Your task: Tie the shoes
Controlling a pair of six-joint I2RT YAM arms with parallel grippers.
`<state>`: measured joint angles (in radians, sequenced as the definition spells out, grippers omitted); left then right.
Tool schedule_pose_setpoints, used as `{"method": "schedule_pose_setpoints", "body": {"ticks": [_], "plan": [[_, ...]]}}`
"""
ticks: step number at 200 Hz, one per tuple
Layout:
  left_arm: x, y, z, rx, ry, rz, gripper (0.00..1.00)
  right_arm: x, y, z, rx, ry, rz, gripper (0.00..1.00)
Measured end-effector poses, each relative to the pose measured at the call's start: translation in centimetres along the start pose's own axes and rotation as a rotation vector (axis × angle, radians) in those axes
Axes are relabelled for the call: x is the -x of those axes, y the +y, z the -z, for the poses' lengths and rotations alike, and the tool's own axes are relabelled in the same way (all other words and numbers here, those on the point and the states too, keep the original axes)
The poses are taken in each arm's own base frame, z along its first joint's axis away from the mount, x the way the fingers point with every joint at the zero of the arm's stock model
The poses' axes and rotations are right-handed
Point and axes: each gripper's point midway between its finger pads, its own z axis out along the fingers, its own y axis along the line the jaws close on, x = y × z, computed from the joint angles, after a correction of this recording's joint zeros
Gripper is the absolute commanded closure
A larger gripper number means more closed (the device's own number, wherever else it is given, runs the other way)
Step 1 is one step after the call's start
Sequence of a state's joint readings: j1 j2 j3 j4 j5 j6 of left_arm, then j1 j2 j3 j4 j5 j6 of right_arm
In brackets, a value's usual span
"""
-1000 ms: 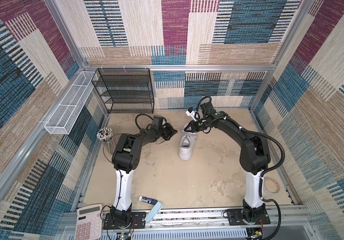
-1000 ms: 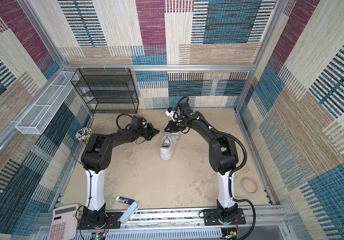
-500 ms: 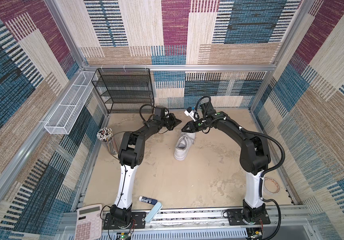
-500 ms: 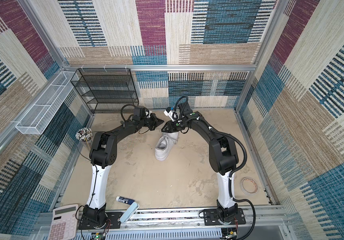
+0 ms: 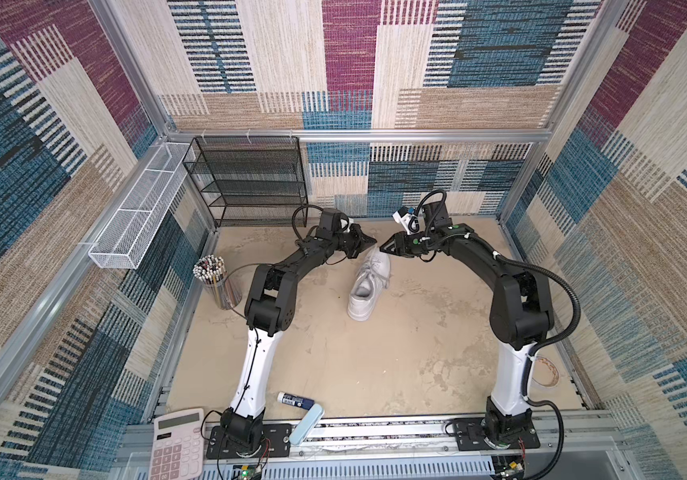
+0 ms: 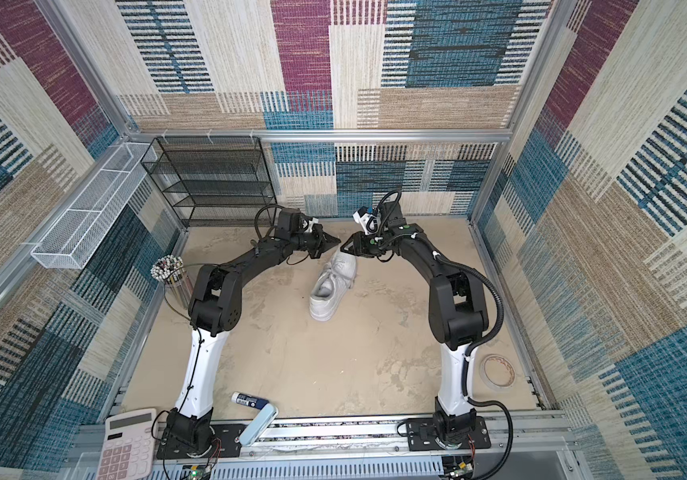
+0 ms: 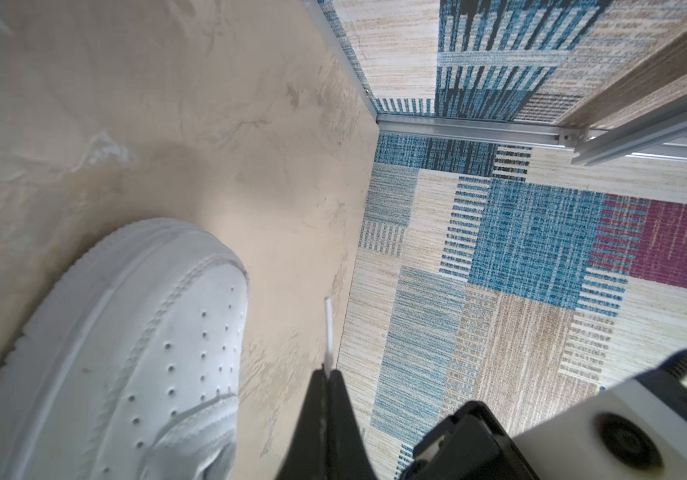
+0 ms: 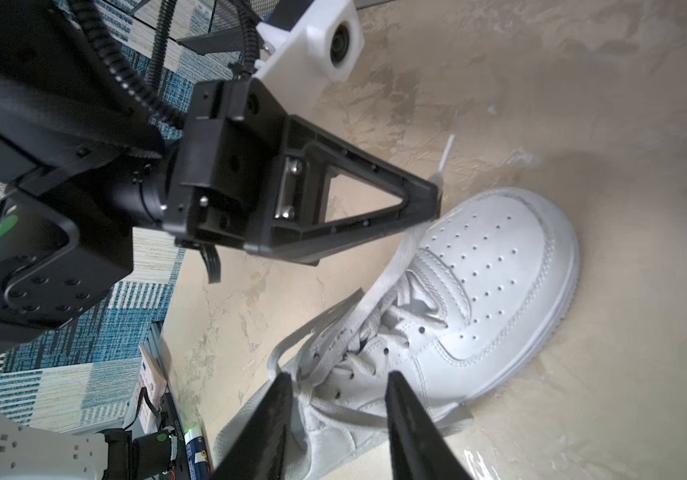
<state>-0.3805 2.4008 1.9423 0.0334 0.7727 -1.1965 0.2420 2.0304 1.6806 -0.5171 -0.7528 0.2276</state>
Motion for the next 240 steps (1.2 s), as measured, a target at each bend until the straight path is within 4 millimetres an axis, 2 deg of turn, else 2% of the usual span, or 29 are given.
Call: {"method": "schedule_pose_setpoints", "body": {"ticks": [33, 64, 132, 161, 192, 213, 225, 240], "plan": [[-0.6, -0.2, -0.2, -0.007, 0.022, -0.004, 1.0, 0.0, -1.0, -0.9, 0.018, 0.008, -0.053, 0.6], [-0.8, -0.1, -0.3, -0.008, 0.025, -0.006, 1.0, 0.5, -0.7, -1.5, 0.057, -0.006, -0.058, 0.61], [-1.3, -0.5, -0.2, -0.014, 0.028, -0.015, 1.0, 1.5, -1.6, -3.0, 0.088, -0.017, -0.077, 0.63], [-1.2, -0.6, -0.1, -0.018, 0.026, -0.018, 1.0, 1.3, -1.6, -3.5, 0.113, -0.007, -0.083, 0.7], [-1.2, -0.8, -0.1, -0.021, 0.025, -0.021, 1.0, 1.3, -1.3, -3.9, 0.129, -0.005, -0.08, 0.84], [-1.2, -1.0, 0.0, -0.026, 0.024, -0.026, 1.0, 1.5, -1.1, -3.9, 0.142, -0.008, -0.074, 0.97], [-1.2, -1.0, 0.0, -0.028, 0.024, -0.028, 1.0, 1.5, -1.0, -4.0, 0.144, -0.009, -0.072, 1.0], [-1.1, -1.1, 0.1, -0.029, 0.022, -0.028, 0.84, 1.6, -1.0, -4.0, 0.148, -0.009, -0.071, 1.0]]}}
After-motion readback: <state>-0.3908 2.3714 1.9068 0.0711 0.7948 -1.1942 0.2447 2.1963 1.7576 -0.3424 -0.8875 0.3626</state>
